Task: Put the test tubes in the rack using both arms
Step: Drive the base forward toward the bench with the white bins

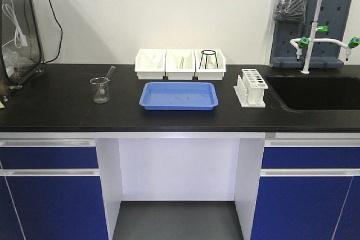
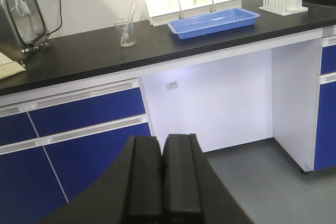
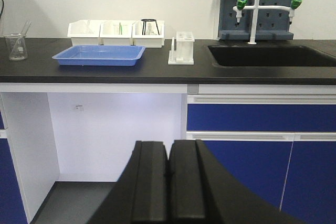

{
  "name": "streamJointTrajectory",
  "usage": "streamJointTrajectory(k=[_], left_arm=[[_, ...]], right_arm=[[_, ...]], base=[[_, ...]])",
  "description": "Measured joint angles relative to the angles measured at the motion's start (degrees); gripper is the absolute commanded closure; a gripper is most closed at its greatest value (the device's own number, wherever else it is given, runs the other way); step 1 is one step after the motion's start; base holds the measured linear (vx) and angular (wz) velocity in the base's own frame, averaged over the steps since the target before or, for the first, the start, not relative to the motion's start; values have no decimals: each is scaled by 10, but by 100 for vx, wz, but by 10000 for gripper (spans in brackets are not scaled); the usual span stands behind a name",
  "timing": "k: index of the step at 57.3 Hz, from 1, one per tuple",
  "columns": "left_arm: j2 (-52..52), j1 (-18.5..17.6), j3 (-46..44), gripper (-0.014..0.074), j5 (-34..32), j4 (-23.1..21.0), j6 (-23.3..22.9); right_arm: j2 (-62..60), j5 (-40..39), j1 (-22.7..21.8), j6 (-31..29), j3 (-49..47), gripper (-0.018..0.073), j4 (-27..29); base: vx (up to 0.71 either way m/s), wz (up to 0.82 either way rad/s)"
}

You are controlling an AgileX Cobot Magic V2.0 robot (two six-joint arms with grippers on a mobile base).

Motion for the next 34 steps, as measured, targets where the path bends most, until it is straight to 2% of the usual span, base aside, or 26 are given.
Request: streamJointTrajectory(k=[34], left_arm=[[0,0,0,617,1,0,0]], right_arm=[[0,0,0,0,0,567,0]], base=[[0,0]])
